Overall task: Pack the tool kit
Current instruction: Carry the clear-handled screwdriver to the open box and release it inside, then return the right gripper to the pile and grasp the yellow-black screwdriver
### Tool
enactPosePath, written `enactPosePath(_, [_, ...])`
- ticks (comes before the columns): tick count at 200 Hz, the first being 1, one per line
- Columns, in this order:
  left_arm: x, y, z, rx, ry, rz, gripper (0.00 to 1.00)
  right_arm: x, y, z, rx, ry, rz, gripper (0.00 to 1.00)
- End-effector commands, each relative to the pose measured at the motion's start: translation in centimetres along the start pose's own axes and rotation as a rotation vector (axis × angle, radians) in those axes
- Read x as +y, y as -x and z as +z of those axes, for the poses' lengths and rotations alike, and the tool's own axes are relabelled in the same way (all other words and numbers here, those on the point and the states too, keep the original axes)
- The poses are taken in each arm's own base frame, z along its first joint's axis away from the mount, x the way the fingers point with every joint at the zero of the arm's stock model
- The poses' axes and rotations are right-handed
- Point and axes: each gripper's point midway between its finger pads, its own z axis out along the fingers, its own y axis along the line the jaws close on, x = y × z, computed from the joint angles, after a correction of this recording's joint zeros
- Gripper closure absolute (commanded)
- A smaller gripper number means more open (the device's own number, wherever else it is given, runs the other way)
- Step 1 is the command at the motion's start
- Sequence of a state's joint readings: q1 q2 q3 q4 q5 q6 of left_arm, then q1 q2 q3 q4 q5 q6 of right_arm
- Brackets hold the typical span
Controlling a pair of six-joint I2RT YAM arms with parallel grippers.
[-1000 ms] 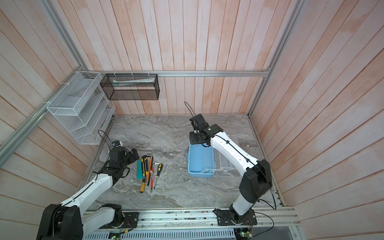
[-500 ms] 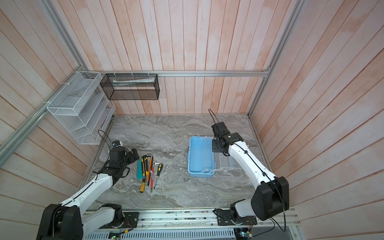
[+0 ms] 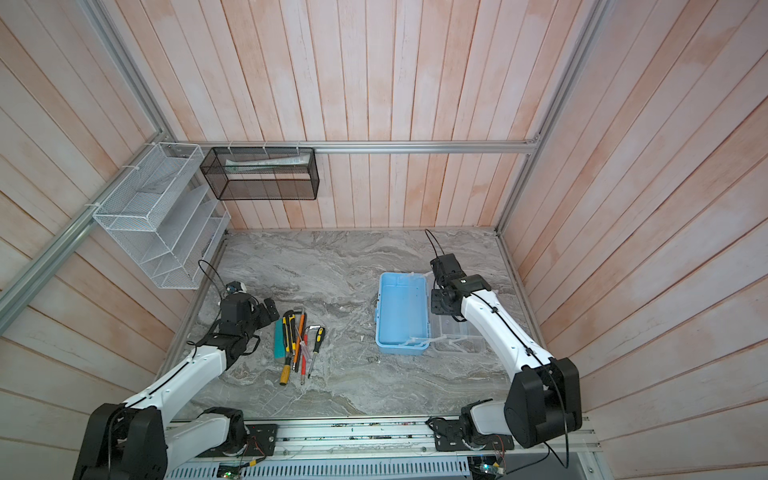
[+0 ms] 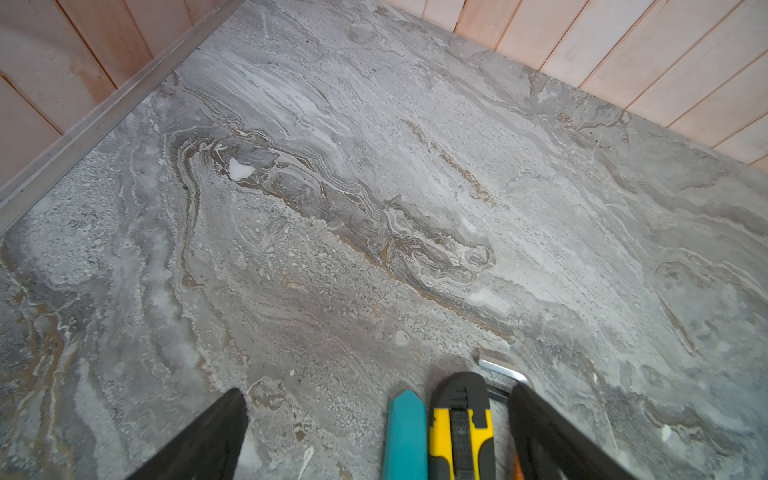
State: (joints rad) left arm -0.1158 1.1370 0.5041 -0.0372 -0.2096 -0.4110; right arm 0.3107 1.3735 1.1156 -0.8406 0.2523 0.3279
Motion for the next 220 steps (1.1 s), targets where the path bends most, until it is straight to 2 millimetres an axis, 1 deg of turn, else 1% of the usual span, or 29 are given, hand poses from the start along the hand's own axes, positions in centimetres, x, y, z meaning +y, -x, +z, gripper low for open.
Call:
enactPosePath(1, [-0.1, 0.4, 0.0, -0.006, -0.007, 0.005, 0.00, 0.4, 1.8, -1.3, -0.023, 0.015, -0.009, 0.52])
enactPosePath(13, [-0.1, 0.4, 0.0, -0.006, -0.007, 0.003, 0.00, 0.6, 2.8, -2.2, -0.048, 0.014, -0.013, 0.51])
enactPosePath(23, [-0.1, 0.4, 0.0, -0.007, -0.005, 0.003, 0.00, 1.2, 4.0, -3.1, -0.085, 0.031, -0.012, 0.51])
enactPosePath(35, [0.0, 0.4, -0.1, -0.008, -0.004, 0.002, 0.00, 3.4, 5.4, -4.2, -0.132, 0.098, -0.012, 0.51])
enactPosePath(36, [0.0, 0.4, -0.1, -0.008, -0.004, 0.001, 0.00, 3.9, 5.5, -4.4, -0.139, 0.114, -0.016, 0.51])
enactPosePath(37, [0.0, 0.3, -0.1, -0.007, -0.004, 0.003, 0.00, 3.9, 5.5, -4.4, -0.139, 0.114, -0.016, 0.51])
enactPosePath(39, [0.0, 0.4, -0.1, -0.008, -0.004, 0.002, 0.00, 4.8, 5.8, -4.6, -0.150, 0.141, -0.020, 0.51])
enactPosePath(40, [-0.1, 0.4, -0.1, -0.009, -0.005, 0.002, 0.00, 4.8, 5.8, -4.6, -0.150, 0.141, -0.020, 0.51])
enactPosePath(49, [0.0, 0.3, -0.1, -0.008, -0.004, 0.002, 0.00, 7.8, 6.2, -5.1, -0.175, 0.232, -0.035, 0.51])
enactPosePath(65, [0.0, 0.4, -0.2, -0.012, -0.001, -0.001, 0.00, 15.0, 5.4, -5.6, -0.180, 0.438, -0.086, 0.51])
enactPosePath(66, [0.0, 0.4, -0.2, -0.012, -0.001, -0.001, 0.00, 15.8, 5.2, -5.6, -0.178, 0.459, -0.091, 0.51])
enactPosePath(67, [0.1, 0.4, -0.2, -0.012, -0.001, -0.001, 0.00, 15.8, 5.2, -5.6, -0.178, 0.459, -0.091, 0.51])
enactPosePath(78, [0.2, 0.3, -0.2, -0.010, 0.003, -0.003, 0.00, 20.6, 3.6, -5.6, -0.150, 0.581, -0.127, 0.51])
enactPosePath(88, [0.2, 0.4, -0.2, -0.014, 0.003, -0.004, 0.00, 24.3, 2.2, -5.4, -0.117, 0.658, -0.157, 0.51])
enactPosePath(90, [0.2, 0.4, -0.2, -0.013, 0.003, -0.003, 0.00, 25.3, 1.7, -5.3, -0.104, 0.677, -0.168, 0.51])
enactPosePath(91, [0.2, 0.4, -0.2, -0.013, 0.005, -0.004, 0.00, 25.3, 1.7, -5.3, -0.104, 0.677, -0.168, 0.51])
enactPosePath(95, [0.2, 0.4, -0.2, -0.015, 0.003, -0.005, 0.00, 26.9, 0.8, -5.0, -0.081, 0.704, -0.185, 0.51])
enactPosePath(96, [0.2, 0.4, -0.3, -0.015, 0.003, -0.005, 0.00, 26.9, 0.8, -5.0, -0.081, 0.704, -0.185, 0.51])
enactPosePath(101, [0.2, 0.4, -0.3, -0.016, 0.005, -0.006, 0.00, 28.5, 0.0, -4.7, -0.055, 0.722, -0.203, 0.51])
enactPosePath(105, [0.2, 0.4, -0.3, -0.016, 0.004, -0.006, 0.00, 29.2, -0.4, -4.6, -0.044, 0.728, -0.212, 0.51])
enactPosePath(116, [0.2, 0.4, -0.4, -0.017, 0.001, -0.008, 0.00, 31.7, -2.2, -3.5, 0.001, 0.731, -0.253, 0.51])
enactPosePath(124, [0.2, 0.3, -0.4, -0.019, -0.001, -0.008, 0.00, 32.8, -3.3, -2.9, 0.027, 0.730, -0.274, 0.51])
enactPosePath(132, [0.3, 0.4, -0.5, -0.022, -0.001, -0.011, 0.00, 33.9, -4.9, -2.0, 0.070, 0.726, -0.306, 0.51])
enactPosePath(138, [0.3, 0.4, -0.5, -0.023, -0.003, -0.011, 0.00, 34.4, -5.5, -1.6, 0.083, 0.719, -0.315, 0.51])
enactPosePath(146, [0.3, 0.4, -0.5, -0.024, -0.002, -0.013, 0.00, 35.0, -6.8, -1.1, 0.106, 0.711, -0.339, 0.50])
enactPosePath(159, [0.4, 0.4, -0.6, -0.025, -0.002, -0.014, 0.00, 36.2, -8.1, -0.7, 0.125, 0.718, -0.368, 0.50])
enactPosePath(180, [0.3, 0.4, -0.6, -0.027, -0.005, -0.015, 0.00, 37.3, -9.0, -0.5, 0.149, 0.729, -0.392, 0.50])
enactPosePath(209, [0.5, 0.4, -0.7, -0.027, -0.004, -0.020, 0.00, 37.5, -9.2, 0.4, 0.160, 0.700, -0.408, 0.50])
enactPosePath(220, [0.6, 0.4, -0.7, -0.031, -0.002, -0.026, 0.00, 37.4, -9.5, 1.3, 0.175, 0.667, -0.420, 0.50])
